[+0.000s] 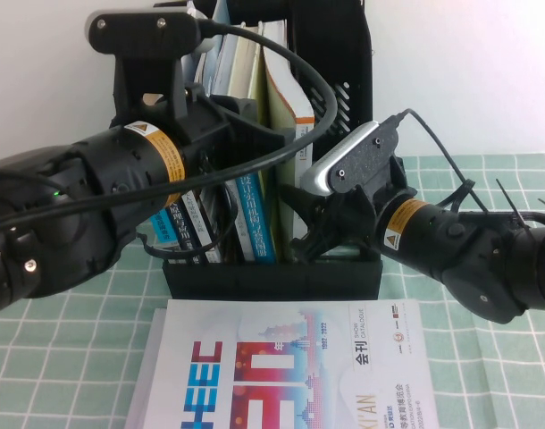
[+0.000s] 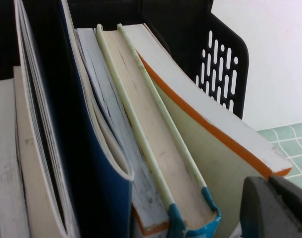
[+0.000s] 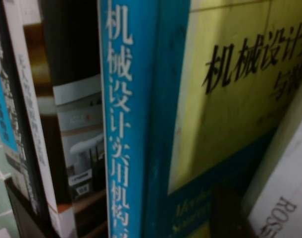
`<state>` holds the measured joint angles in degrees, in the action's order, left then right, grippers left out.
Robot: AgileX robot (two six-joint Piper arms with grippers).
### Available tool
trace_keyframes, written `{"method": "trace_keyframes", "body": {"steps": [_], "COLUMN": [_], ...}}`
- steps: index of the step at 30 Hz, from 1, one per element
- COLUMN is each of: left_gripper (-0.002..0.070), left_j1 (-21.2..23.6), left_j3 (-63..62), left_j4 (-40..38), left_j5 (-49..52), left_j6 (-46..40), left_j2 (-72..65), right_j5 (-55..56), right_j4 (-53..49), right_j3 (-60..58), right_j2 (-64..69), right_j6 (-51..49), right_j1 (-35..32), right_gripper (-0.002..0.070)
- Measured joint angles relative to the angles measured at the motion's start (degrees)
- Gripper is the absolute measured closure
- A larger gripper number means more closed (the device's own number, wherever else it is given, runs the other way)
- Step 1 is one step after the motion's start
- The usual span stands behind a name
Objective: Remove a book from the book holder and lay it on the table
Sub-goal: Pick up the right side book from the book shelf
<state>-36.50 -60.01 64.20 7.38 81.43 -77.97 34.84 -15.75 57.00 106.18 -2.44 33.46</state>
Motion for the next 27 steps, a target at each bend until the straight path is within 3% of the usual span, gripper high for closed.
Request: {"method": "trace_keyframes", "body": {"steps": [3,14,25,27], "left_gripper": [0.0678,0.0678,0.0678,0.0678], "left_j1": [0.00,0.00,0.00,0.00], "left_j3": [0.00,0.00,0.00,0.00], "left_j4": [0.00,0.35,5.13,5.41], "left_j5": [0.00,-0.50,-1.04,-1.07], "left_j6": [0.00,0.00,0.00,0.00], "left_j2": [0.00,0.94,6.13,6.95], "right_j5": [0.64,6.81,10.23,11.94], "right_j4": [0.13,5.21,16.53,17.78], "right_j3": [0.00,-3.92,-10.52,-10.52], "right_j2": [0.20,-0.49,-14.70,-16.96], "right_j6": [-0.42,-3.17,6.43,9.78], "right_j1": [0.00,0.00,1.13,0.94], "right_gripper": [0.0448,0.0473,0.0472,0.0512]}}
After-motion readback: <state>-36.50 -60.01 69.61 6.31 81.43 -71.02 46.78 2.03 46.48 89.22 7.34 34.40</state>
